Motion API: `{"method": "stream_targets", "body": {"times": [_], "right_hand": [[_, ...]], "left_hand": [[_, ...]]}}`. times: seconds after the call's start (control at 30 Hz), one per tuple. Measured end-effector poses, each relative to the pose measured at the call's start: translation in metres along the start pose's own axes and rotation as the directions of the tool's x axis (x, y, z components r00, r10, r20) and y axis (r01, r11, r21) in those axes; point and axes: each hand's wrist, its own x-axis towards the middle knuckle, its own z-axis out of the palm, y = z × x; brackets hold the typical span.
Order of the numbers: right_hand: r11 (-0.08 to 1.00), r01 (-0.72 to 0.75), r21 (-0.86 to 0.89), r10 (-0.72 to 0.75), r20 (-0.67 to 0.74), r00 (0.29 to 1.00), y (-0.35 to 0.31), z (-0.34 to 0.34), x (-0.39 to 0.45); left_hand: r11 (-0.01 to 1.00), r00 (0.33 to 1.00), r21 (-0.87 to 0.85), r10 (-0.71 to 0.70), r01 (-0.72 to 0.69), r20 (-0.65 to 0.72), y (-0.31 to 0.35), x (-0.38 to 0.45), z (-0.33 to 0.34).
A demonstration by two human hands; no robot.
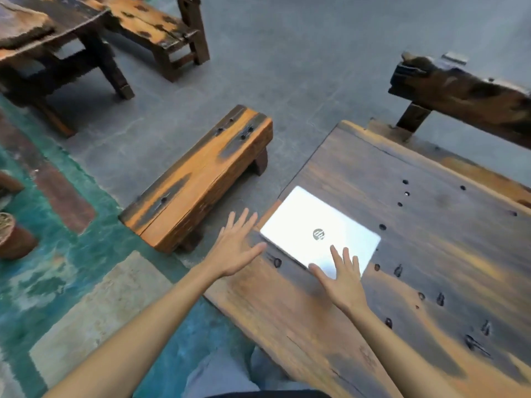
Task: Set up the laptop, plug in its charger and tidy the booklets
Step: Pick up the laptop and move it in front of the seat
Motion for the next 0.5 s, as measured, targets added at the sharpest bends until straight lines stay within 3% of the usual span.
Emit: {"method": "stream_targets", "body": {"times": [0.23, 0.5], "right_hand": [[0.905, -0.251, 0.344, 0.292, -0.073, 0.954, 0.019, -0.020, 0.024], [0.614, -0.440, 0.656, 0.557, 0.035, 0.830, 0.037, -0.027, 0.064]], "left_hand": [[0.981, 0.983, -0.196, 0.024, 0.012, 0.182, 0.008, 0.084, 0.008], [0.950, 0.930, -0.250, -0.089, 0.187, 0.357, 0.010, 0.184, 0.025]]}}
